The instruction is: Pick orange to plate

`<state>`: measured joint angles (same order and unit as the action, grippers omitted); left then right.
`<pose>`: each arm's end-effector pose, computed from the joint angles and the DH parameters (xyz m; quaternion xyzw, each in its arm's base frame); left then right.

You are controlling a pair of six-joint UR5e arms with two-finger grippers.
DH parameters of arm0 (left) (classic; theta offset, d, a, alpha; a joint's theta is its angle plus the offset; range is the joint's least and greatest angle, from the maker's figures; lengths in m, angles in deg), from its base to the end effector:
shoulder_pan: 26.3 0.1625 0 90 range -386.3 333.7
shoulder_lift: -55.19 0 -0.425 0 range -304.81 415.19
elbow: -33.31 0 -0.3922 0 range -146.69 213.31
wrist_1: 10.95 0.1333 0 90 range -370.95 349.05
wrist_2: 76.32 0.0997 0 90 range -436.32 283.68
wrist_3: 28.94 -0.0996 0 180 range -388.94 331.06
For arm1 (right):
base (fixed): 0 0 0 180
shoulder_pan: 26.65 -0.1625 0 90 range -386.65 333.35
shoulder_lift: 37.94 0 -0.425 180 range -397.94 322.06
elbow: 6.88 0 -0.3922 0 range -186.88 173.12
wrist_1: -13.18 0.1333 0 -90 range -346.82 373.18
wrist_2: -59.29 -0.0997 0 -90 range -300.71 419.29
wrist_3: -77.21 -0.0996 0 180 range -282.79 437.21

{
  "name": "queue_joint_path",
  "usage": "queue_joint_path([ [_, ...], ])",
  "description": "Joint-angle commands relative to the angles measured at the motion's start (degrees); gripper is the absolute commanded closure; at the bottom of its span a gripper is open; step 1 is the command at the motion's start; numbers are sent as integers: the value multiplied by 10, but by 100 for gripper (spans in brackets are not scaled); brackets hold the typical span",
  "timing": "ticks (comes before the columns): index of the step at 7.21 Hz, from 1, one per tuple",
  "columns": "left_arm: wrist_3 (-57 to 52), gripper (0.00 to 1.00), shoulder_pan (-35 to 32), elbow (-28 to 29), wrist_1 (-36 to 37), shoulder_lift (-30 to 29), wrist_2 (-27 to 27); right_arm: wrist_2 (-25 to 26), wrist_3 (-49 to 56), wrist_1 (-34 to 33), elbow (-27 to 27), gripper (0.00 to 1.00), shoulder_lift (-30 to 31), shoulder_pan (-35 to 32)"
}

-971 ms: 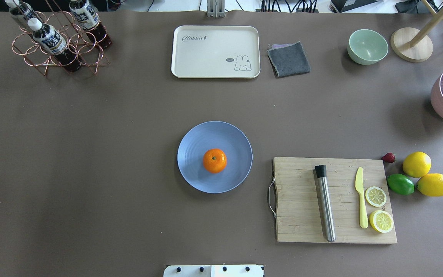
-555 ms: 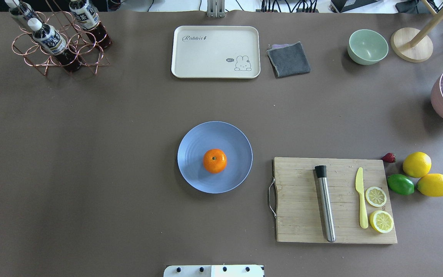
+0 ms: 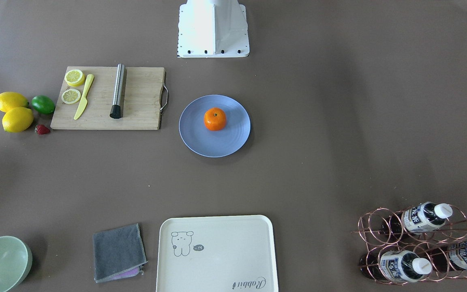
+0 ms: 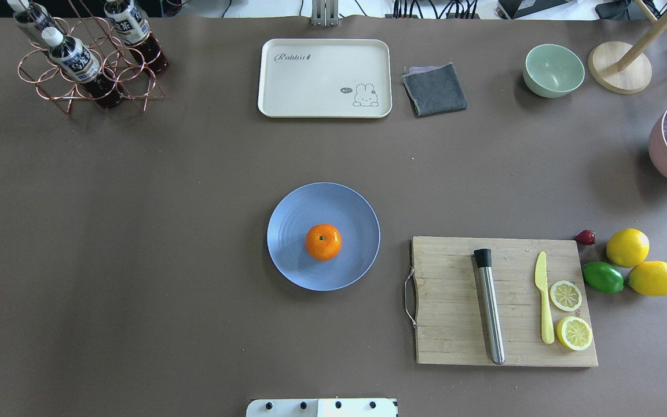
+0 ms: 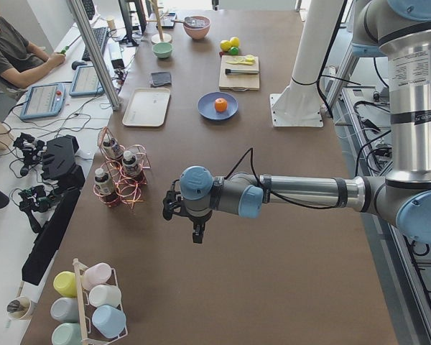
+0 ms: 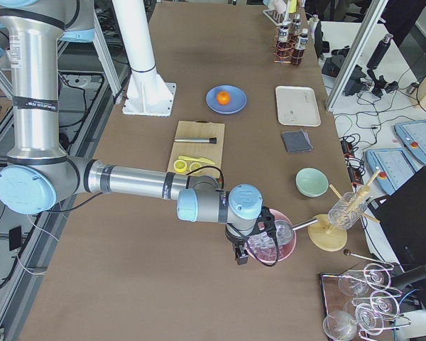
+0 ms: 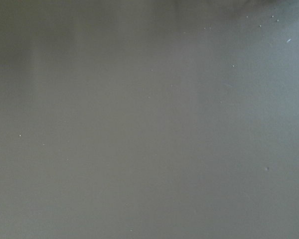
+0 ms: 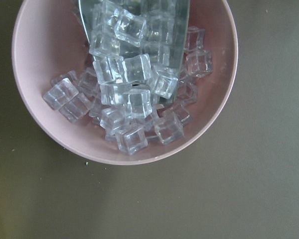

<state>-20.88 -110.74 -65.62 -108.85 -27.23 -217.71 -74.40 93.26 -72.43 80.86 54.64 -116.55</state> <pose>-0.0122 -0.4477 0.6199 0.0209 0.4377 0.0154 0.8987 0.0637 -0.4709 0.6930 0.0480 -0.3690 -0.1289 0.9192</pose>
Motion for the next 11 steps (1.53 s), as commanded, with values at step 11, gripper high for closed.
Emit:
queue_joint_path([
  [11, -1, 2, 0, 10, 53, -32, 95, 9, -14, -7, -8, 0, -49, 11],
])
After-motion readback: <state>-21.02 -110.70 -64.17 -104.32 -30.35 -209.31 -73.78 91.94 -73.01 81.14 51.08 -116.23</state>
